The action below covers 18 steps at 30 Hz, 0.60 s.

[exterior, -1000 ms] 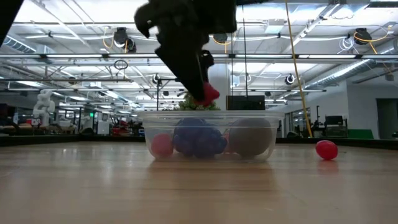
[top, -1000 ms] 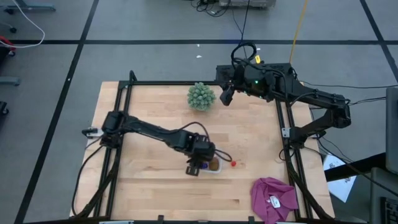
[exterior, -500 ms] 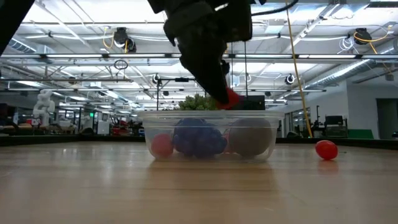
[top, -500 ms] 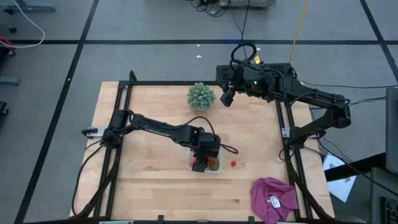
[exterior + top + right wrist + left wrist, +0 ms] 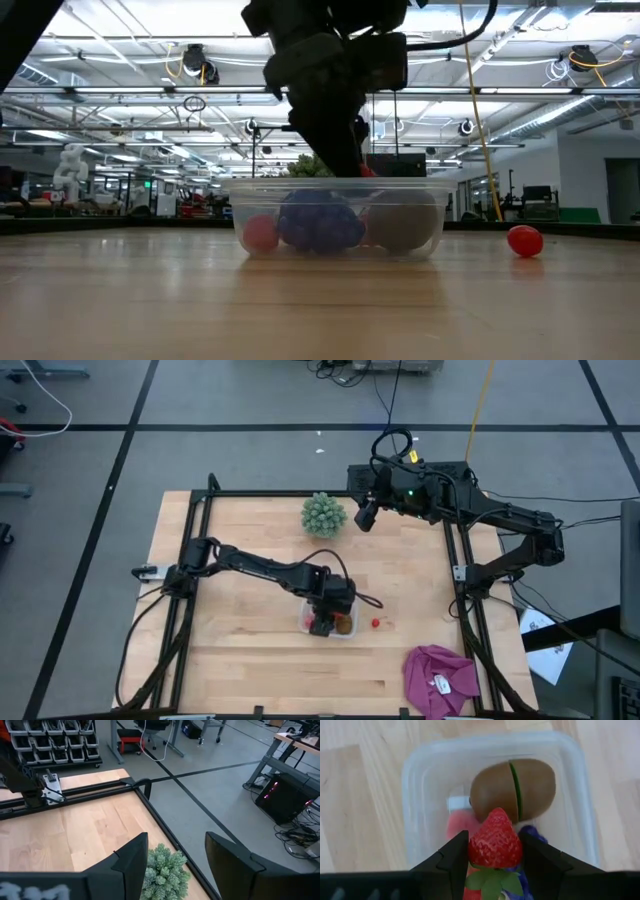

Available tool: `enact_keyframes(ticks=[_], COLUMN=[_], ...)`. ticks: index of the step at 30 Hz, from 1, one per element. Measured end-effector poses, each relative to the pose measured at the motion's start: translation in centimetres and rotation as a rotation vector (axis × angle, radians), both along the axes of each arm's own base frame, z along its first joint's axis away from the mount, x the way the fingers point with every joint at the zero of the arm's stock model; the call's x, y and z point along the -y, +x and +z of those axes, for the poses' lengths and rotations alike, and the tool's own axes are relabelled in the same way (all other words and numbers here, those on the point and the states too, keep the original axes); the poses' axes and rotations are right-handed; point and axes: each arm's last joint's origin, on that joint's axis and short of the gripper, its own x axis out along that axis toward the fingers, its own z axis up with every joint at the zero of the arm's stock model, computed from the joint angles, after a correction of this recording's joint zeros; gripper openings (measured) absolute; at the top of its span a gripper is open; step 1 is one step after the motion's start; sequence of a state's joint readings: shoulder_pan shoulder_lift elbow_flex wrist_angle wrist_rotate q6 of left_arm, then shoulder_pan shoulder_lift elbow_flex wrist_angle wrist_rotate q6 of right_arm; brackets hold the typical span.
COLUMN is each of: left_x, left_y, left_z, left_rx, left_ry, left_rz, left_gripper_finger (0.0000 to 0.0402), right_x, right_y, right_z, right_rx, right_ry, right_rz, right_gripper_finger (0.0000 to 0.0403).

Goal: Pick and placing Produce into tupperware
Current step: Put the red strawberry into the bin

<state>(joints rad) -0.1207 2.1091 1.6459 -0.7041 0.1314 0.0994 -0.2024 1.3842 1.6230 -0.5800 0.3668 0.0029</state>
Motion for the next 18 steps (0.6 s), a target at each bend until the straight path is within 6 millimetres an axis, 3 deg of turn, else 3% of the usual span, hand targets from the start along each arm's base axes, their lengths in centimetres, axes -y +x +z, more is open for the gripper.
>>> enact_keyframes(ticks=[18], left_x=[-1.0], left_y=[0.3], left_z=[-1.2], left_rx=[-0.025], left_ry=[0.029], left_rz=[0.032], left_gripper_finger=[0.0161], right_x=[0.0], right_y=[0.0], right_z=[0.0], right_rx=[0.001], right_ry=[0.004], right_rz=[0.001], right_gripper_finger=[0.0189])
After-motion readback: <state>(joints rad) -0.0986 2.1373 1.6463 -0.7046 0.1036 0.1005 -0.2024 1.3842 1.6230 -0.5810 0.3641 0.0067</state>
